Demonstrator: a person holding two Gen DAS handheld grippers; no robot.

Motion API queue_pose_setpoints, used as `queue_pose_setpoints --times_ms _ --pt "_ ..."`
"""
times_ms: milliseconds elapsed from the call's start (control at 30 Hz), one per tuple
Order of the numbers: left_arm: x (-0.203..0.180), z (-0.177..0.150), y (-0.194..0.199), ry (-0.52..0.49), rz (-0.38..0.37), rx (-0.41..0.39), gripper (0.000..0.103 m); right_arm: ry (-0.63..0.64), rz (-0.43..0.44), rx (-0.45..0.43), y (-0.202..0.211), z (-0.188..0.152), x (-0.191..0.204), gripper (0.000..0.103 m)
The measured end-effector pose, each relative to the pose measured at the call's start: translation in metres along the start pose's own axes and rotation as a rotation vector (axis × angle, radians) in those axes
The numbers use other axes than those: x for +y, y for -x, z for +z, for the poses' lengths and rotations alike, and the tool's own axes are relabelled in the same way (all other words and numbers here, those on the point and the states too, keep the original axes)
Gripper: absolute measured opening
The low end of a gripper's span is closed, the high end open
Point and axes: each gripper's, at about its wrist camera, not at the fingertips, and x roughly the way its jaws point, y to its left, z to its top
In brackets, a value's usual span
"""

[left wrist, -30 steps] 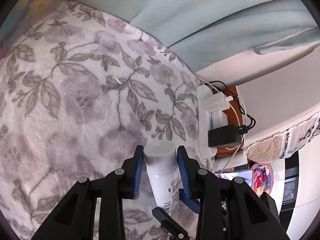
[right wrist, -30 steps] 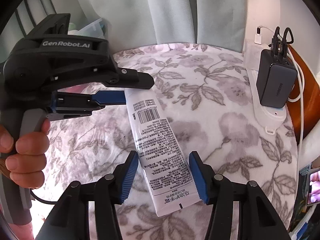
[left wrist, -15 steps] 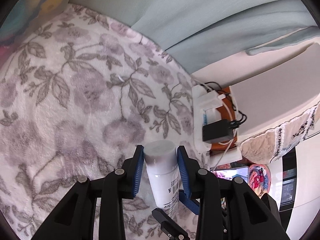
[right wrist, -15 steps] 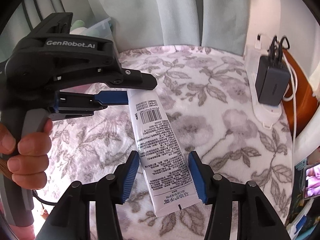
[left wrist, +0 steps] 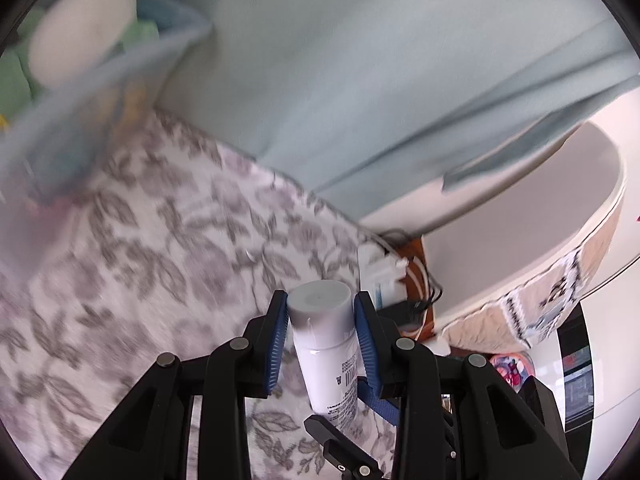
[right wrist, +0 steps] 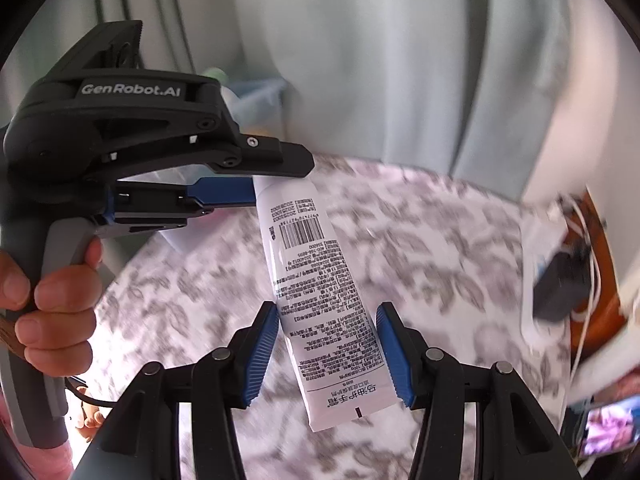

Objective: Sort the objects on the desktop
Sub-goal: 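Grasp the tube's cap end with the left tool while the right tool holds it, then carry the lotion tube over the clear bin with the right tool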

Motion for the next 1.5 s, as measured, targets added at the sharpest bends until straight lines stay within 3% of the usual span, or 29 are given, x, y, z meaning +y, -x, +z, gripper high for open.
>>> queue_pose_setpoints --times_ms 400,600,767,1067,1300,1500 --pt "0.035 0.054 0.106 0.042 0.001 -0.219 0.035 0.241 0.057 -0.106 0.024 0.06 0.107 0.053" --pt "0.06 0.08 0.143 0.059 0.041 -0.292 0.035 0.362 0.087 -0.12 0.024 0.088 0.162 0.052" --pt "0.075 0.11 0.161 0.034 0.111 -0.29 0.035 0.394 0.114 -0.116 0.011 0.098 0.193 0.048" --pt "0.114 0.152 0.158 0.045 0.195 -0.265 0.033 0.308 0.213 -0.074 -0.035 0.113 0.211 0.046" --pt "0.143 0.173 0.151 0.098 0.177 -0.257 0.033 0.268 0.244 -0.074 -0.053 0.115 0.219 0.046" --pt "0.151 0.185 0.141 0.086 0.176 -0.239 0.034 0.226 0.258 -0.07 -0.057 0.108 0.229 0.046"
